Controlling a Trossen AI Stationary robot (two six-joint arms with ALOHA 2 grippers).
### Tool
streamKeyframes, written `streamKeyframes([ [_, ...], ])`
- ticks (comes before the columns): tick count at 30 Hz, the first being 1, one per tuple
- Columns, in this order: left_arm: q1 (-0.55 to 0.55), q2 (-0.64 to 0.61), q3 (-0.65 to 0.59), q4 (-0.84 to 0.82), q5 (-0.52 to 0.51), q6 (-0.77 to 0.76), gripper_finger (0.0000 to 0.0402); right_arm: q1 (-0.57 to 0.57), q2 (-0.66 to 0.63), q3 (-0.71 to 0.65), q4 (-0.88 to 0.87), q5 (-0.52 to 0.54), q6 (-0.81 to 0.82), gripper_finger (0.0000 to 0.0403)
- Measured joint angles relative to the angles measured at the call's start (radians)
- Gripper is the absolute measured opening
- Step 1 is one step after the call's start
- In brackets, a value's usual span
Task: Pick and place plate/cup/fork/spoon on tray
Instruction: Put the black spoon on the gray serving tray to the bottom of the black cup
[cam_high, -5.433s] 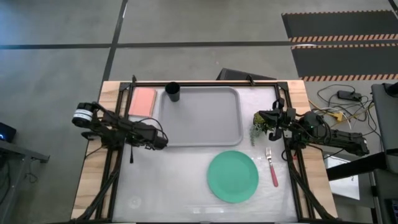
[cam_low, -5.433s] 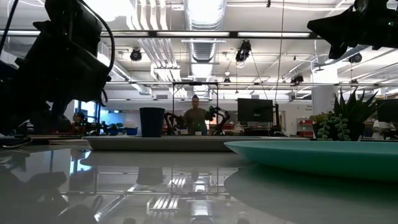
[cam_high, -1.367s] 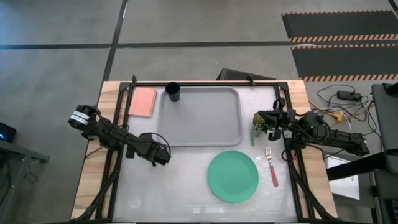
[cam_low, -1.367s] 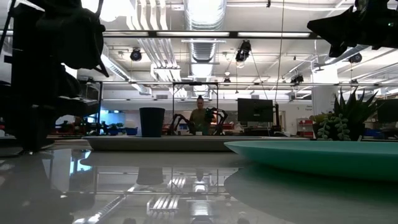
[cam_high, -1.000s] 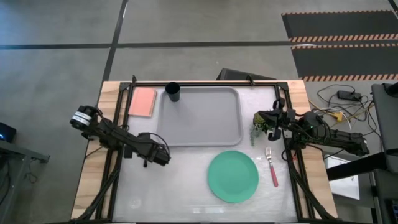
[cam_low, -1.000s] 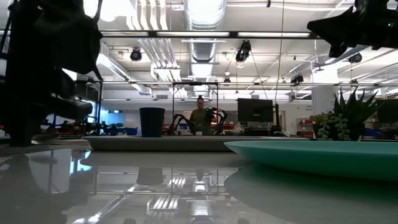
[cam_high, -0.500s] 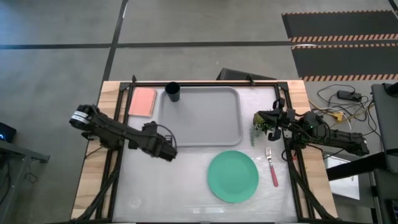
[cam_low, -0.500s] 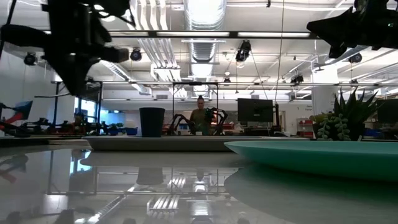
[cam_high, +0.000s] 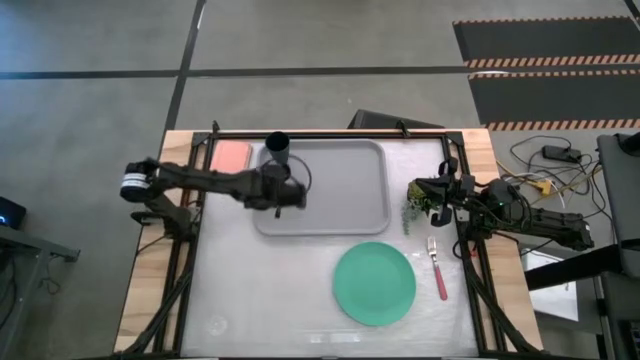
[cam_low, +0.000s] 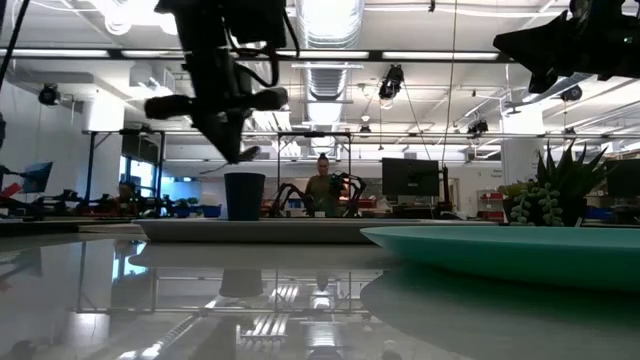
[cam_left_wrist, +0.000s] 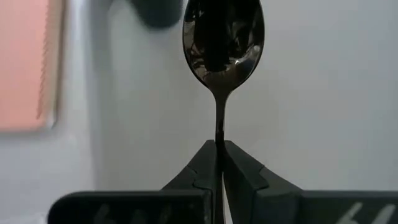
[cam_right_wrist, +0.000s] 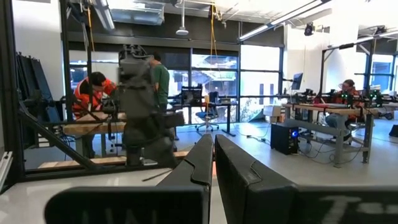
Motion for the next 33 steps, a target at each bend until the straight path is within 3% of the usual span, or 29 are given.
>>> streamKeyframes([
  [8, 0.119, 0.0, -0.036, 0.046, 0.057, 0.058, 0.0, 0.0, 0.0, 0.0, -0.004, 0.0, 0.0, 0.0009],
  [23, 0.179, 0.178, -0.074, 0.168, 0.159, 0.138, 0.0, 0.0, 0.0, 0.0, -0.004, 0.0, 0.001, 0.0009],
  [33, 0.187, 0.192, -0.079, 0.167, 0.163, 0.134, 0.0, 0.0, 0.0, 0.0, -0.021, 0.0, 0.001, 0.0009],
])
